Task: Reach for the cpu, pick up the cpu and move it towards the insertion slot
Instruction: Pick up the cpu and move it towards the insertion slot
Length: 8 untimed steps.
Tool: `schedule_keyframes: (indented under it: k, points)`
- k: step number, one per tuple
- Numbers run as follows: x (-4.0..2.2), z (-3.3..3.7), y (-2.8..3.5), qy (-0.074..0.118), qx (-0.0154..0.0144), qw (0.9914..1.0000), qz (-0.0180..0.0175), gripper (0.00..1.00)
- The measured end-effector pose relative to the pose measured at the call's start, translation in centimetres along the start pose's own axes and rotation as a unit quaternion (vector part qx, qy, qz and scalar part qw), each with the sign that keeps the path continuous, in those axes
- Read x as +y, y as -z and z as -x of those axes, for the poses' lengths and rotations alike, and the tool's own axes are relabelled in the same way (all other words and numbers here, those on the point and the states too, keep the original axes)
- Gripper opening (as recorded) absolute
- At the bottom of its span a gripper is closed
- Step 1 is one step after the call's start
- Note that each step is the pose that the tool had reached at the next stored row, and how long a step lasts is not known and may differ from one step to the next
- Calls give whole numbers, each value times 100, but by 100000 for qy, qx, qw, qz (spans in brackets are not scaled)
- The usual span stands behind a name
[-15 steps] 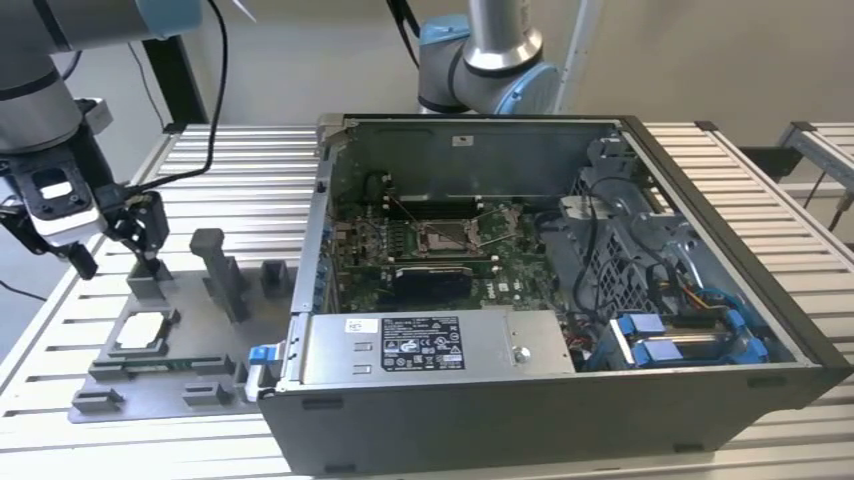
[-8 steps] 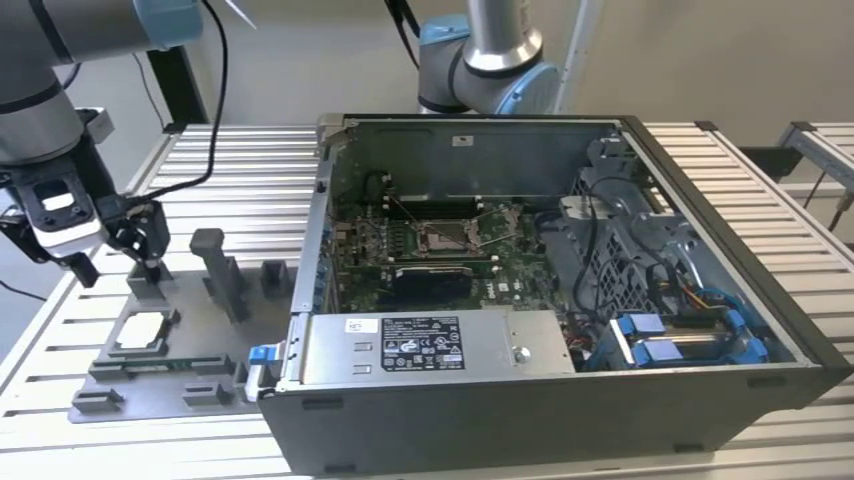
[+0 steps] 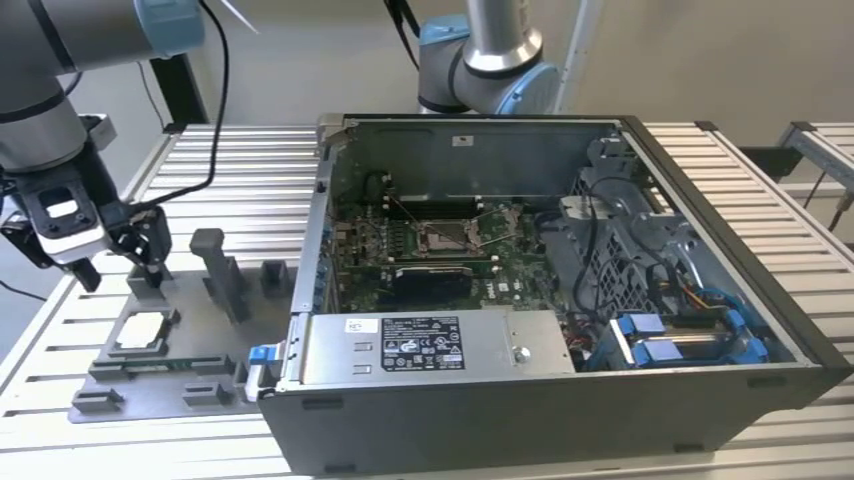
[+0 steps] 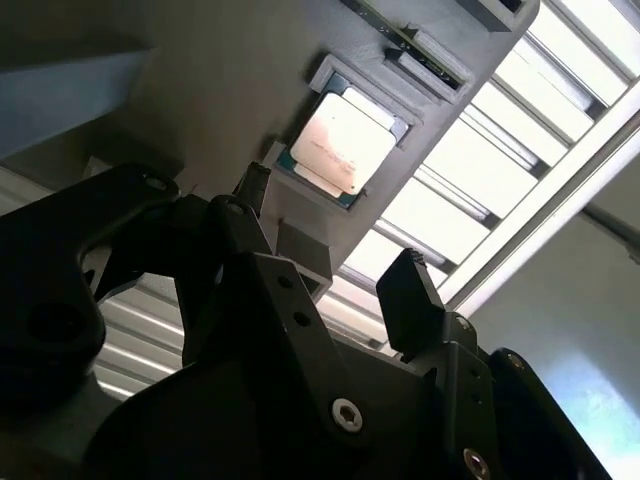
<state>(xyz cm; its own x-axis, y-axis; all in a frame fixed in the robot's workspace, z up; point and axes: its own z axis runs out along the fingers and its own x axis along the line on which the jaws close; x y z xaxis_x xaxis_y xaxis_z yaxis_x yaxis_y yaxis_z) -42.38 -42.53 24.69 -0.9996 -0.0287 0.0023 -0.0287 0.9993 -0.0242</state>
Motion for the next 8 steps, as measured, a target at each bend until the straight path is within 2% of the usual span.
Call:
schedule_keyframes:
  k: [8]
  points:
    - [0,1,-50,2,3,100000,-17,100]
